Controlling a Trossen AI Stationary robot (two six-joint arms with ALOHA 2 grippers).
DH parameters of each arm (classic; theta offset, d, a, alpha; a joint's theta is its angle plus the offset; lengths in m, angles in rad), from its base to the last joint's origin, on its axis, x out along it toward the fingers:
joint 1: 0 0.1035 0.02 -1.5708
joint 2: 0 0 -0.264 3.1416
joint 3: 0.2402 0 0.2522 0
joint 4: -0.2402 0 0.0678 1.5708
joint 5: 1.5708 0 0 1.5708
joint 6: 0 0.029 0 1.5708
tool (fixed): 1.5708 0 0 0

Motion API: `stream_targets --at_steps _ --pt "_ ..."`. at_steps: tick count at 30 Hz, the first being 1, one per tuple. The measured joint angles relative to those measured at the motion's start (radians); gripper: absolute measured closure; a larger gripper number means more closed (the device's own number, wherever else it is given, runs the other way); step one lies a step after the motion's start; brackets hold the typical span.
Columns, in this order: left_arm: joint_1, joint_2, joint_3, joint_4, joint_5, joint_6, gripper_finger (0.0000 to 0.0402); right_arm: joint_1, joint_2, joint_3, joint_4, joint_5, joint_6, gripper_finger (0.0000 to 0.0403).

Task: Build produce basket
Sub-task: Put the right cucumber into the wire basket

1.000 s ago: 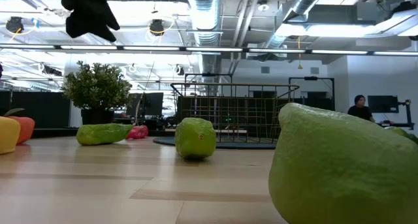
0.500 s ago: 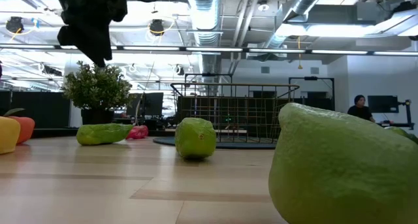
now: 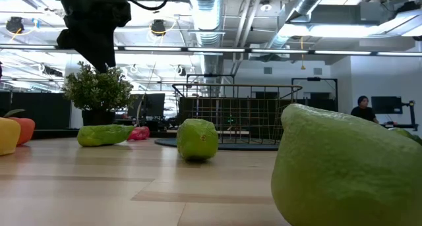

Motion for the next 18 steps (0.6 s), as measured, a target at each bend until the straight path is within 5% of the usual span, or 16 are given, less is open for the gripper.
stream_targets --at_steps 18 --pt "0.000 0.000 0.000 0.001 -0.002 0.002 0.0239 0.000 0.000 0.000 0.000 0.008 0.018 0.0186"
